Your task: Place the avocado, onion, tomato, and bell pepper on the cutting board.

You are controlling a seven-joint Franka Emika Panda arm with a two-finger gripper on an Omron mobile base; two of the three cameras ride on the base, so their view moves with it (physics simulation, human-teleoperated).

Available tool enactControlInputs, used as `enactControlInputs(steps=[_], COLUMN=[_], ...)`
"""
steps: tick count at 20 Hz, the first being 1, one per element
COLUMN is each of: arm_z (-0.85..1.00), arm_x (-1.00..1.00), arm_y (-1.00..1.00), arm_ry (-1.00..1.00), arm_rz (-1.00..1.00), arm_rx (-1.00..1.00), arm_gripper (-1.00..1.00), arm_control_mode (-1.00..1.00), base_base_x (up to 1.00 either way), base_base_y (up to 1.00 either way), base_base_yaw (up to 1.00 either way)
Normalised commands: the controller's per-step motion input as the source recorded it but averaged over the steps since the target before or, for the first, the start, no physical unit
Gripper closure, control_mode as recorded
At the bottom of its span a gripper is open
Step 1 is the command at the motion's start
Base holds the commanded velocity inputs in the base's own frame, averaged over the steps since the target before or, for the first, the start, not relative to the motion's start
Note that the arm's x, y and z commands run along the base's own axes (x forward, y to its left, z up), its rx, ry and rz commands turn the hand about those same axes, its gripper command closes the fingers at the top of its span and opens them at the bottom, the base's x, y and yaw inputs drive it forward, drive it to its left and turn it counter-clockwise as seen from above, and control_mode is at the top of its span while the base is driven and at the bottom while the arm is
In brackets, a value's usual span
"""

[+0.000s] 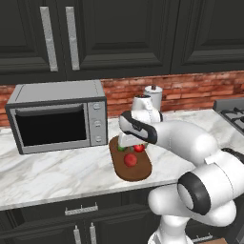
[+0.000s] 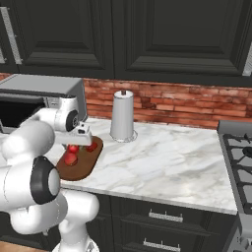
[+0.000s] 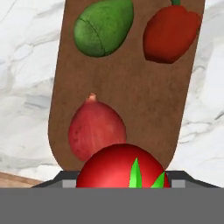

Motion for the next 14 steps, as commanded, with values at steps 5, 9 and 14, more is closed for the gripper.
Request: enactControlInputs(steps=[5, 9, 14], arm_z=[-0.21, -0.26, -0.24], arm_x=[0.01, 0.04, 0.12], arm_y=[-0.4, -0.23, -0.05], arm_ry=[0.02, 0.08, 0.08], arm_rz=[-0.04, -0.01, 0.0], arm_rx=[0.15, 0.08, 0.02], arm_gripper=[1.0, 1.0, 1.0], arm_control_mode=[-1.0, -1.0, -1.0], base_base_x=[0.0, 0.0, 0.0], base_base_y=[0.0, 0.0, 0.0], base_base_yaw=[0.0, 0.0, 0.0])
